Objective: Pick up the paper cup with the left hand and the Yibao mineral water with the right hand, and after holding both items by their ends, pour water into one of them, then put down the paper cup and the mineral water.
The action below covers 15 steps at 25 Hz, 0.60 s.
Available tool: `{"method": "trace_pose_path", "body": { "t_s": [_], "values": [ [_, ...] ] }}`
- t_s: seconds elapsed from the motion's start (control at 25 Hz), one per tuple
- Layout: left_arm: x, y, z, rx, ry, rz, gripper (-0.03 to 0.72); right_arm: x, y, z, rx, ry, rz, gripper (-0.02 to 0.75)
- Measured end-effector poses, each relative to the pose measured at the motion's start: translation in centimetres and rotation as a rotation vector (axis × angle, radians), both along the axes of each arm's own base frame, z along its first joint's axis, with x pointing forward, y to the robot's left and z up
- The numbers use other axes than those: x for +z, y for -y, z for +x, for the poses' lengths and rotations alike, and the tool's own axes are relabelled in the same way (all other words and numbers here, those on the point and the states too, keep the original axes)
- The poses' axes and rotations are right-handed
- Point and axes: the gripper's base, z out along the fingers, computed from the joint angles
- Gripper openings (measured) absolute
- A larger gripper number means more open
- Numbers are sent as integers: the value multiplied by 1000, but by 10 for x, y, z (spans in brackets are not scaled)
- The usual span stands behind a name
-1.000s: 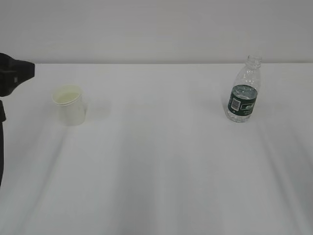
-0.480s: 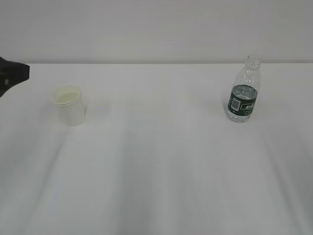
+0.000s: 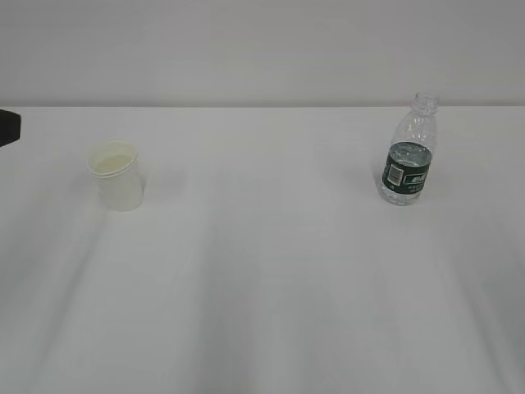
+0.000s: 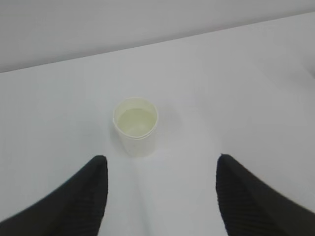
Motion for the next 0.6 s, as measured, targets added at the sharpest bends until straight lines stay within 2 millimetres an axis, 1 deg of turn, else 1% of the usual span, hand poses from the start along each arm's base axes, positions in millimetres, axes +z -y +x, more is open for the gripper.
{"method": "trace_pose_path", "body": {
  "t_s": [0.6],
  "values": [
    [10, -10, -29, 18, -44, 2, 483, 0, 0, -13, -8, -12, 20, 589]
  ]
}}
